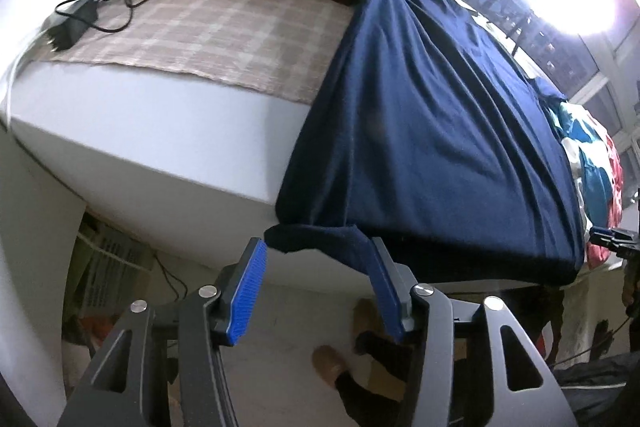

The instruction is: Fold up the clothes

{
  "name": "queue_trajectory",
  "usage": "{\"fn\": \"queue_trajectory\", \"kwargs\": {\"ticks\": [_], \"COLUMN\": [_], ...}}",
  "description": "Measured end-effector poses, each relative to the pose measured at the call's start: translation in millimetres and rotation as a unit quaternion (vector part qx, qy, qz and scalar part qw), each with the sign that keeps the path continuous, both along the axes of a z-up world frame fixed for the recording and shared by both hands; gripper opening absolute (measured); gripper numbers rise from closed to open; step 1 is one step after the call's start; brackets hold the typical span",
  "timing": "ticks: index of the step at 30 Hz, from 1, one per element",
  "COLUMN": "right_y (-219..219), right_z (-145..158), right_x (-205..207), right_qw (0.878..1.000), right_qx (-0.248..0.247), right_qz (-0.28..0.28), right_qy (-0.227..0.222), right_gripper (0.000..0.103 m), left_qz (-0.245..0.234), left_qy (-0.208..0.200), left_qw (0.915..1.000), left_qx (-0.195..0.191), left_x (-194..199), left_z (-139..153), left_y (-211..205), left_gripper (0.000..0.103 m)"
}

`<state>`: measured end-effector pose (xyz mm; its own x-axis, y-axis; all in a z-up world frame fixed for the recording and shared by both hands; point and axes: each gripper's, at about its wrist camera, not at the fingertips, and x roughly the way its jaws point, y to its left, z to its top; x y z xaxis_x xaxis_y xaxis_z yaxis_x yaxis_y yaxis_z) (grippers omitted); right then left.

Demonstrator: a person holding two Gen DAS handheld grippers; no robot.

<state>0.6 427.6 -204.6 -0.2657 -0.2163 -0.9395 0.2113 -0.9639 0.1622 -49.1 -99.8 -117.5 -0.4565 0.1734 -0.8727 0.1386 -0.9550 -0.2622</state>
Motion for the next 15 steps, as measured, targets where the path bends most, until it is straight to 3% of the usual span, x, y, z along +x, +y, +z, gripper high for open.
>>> {"fn": "queue_trajectory", "kwargs": {"ticks": [3, 9, 13, 15], "right_y": [1.9, 4.6, 6.2, 7.7], "right_z": [-4.1, -7.0, -9.0, -10.4], "right_x": [0.6, -0.1, -0.3, 0.1], "right_qw": [1.0, 1.0, 1.0, 1.0], "right_qx": [0.002, 0.003, 0.008, 0.01], "right_qz": [-0.002, -0.008, -0.006, -0.009], "right_qy": [-0.007, -0.017, -0.019, -0.023], "right_gripper": [0.039, 0.039, 0.039, 0.039], "left_qz": [-0.006, -0.032, -0.01, 0.007], "left_qy": [-0.008, -0.024, -0.05, -0.047], "left_qw": [0.9998, 0.9992, 0.9986, 0.9989], "left_qx": [0.018, -0.004, -0.016, -0.004], "left_x": [-3.5, 16.2, 32.5, 38.4], "left_z": [-9.4, -14.9, -22.8, -19.8], "left_y": [-7.6, -7.9, -23.6, -30.8], "left_gripper": [0.006, 0.001, 0.001, 0.0]}}
